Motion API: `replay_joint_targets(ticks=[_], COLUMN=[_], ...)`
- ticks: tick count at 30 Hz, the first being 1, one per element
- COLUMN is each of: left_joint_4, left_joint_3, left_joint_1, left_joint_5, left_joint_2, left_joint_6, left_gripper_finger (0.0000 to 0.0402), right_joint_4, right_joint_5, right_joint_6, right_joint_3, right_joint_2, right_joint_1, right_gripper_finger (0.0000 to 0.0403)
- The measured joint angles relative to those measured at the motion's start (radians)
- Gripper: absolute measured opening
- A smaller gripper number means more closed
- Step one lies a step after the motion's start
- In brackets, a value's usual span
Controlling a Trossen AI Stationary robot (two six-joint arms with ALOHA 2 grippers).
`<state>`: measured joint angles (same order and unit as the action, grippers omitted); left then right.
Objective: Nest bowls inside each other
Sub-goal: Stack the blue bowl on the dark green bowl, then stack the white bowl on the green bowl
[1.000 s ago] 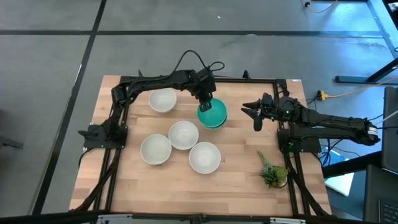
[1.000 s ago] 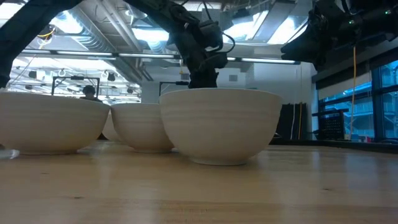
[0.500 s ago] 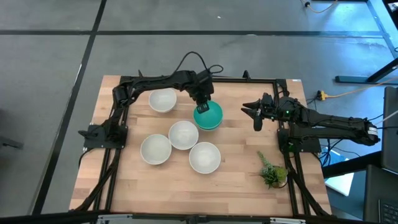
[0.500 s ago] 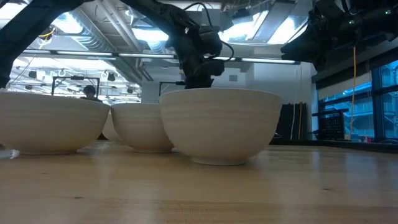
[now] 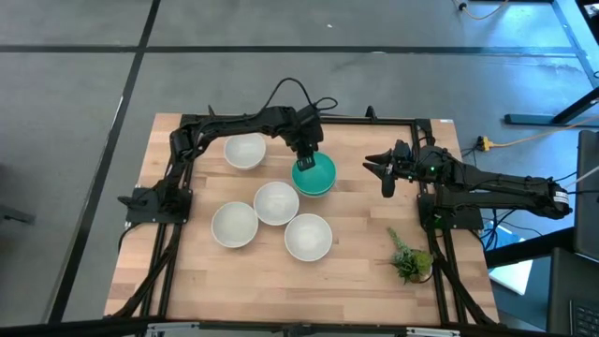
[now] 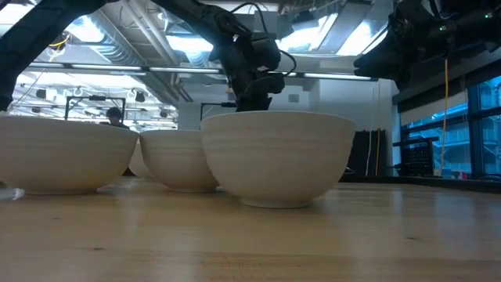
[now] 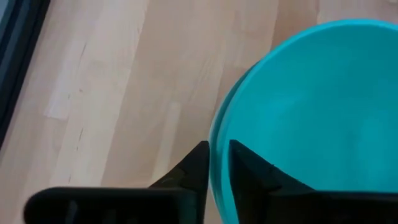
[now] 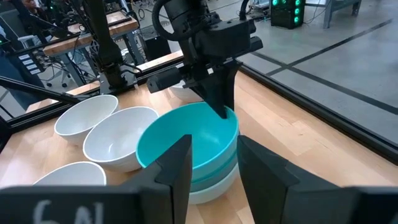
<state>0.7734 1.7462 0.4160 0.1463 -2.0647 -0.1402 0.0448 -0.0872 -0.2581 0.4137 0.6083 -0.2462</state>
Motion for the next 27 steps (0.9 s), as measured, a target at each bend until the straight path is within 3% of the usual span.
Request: replay_joint_targets(ticks=[12,19,27], left_joint_4=[-0.039,-0.156,-0.193], left_joint_3=[0.003,0.005,0.005], left_joint_1=[-0.007,-0.002,0.033], left_joint_5=[-0.002,0.000,0.020], left_joint_2=[0.005,0.077,0.262], left_joint_6=[-0.038,-0.066,-0.081], left_gripper_finger=[0.0194,0.0201,0.0200], right_joint_4=[0.002,0.006,0.006], right_joint_5=[0.000,0.000,0.001], right_joint_6=[0.004,0.001,-0.019], right_joint_3=[0.000,0.000,0.000], right_joint_2=[0.000,0.000,0.000], right_joint_1=[0.000,0.000,0.000], right_gripper_finger=[0.0129,0.0129,0.0129])
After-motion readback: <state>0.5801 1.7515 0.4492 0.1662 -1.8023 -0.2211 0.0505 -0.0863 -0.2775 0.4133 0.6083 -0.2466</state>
